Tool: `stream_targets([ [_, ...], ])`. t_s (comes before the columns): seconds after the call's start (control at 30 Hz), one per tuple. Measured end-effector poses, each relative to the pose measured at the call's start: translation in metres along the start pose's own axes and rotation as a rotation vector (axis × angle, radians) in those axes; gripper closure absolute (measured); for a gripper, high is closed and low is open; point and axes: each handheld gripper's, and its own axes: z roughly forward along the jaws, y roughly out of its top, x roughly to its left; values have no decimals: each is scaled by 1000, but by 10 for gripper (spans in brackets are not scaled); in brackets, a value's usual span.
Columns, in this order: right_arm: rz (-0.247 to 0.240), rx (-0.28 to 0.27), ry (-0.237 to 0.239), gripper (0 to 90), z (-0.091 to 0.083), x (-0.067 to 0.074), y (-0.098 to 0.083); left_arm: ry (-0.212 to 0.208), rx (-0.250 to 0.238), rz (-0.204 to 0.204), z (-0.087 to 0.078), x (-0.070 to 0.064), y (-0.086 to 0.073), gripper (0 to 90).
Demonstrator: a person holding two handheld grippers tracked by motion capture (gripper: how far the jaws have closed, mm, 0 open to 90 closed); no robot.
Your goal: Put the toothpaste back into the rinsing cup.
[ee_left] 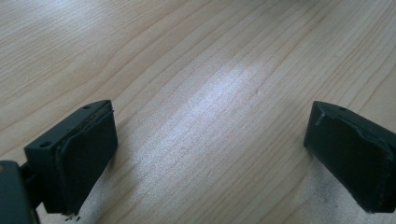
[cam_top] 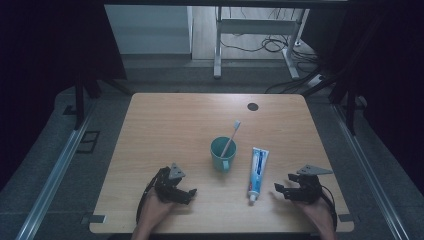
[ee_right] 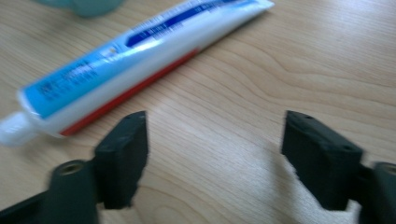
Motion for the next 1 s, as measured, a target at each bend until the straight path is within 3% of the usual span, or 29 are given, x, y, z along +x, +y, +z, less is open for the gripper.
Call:
stream_targets([
  [0.17, 1, -3, 0, 390, -5, 1, 4, 1, -1, -2, 0, 0, 0, 35],
  [0.4, -58, 53, 39, 586, -3, 4, 8, 2, -4, -5, 0, 0, 0, 40],
  [0.5, -68, 41, 43, 701, -6, 7, 11, 4, -3, -5, 0, 0, 0, 43],
  [0.6, -69, 37, 50, 744, -7, 9, 14, 4, -3, -5, 0, 0, 0, 44],
  [0.7, -57, 26, 93, 838, -8, 9, 18, 4, -4, -6, 0, 0, 0, 45],
  [1.0, -83, 24, 137, 891, -10, 15, 32, 5, -4, -8, -1, 0, 0, 48],
])
